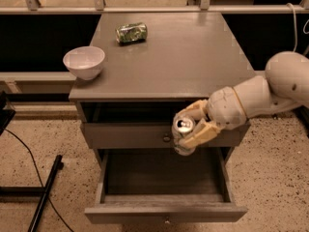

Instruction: Place 7up can into middle drawer

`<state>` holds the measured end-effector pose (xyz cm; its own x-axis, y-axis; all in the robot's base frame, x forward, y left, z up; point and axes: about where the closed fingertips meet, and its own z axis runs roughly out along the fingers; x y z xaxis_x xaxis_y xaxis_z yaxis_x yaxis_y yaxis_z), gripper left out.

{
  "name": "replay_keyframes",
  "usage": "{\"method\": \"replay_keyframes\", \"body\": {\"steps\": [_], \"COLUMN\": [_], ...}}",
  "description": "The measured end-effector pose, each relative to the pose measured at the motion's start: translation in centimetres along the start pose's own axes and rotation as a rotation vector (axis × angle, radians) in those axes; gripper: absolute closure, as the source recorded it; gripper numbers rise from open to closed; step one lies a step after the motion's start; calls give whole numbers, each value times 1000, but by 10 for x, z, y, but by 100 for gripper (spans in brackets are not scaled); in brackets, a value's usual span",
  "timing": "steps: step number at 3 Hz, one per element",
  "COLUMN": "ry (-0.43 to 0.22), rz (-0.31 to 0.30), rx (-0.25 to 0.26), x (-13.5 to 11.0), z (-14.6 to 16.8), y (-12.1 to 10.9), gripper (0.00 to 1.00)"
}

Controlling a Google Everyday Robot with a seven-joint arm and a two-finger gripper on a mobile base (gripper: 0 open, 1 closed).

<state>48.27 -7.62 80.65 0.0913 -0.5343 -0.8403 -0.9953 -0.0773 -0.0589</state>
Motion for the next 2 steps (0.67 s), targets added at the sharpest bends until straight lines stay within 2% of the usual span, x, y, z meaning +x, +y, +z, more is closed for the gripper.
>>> {"method": "replay_keyframes", "body": {"steps": [1, 2], "ry": [68, 55], "rz": [89, 90], "rx": [107, 113], "x": [54, 58], "z": [-3, 5], "y": [17, 16], "gripper": [100, 100]}}
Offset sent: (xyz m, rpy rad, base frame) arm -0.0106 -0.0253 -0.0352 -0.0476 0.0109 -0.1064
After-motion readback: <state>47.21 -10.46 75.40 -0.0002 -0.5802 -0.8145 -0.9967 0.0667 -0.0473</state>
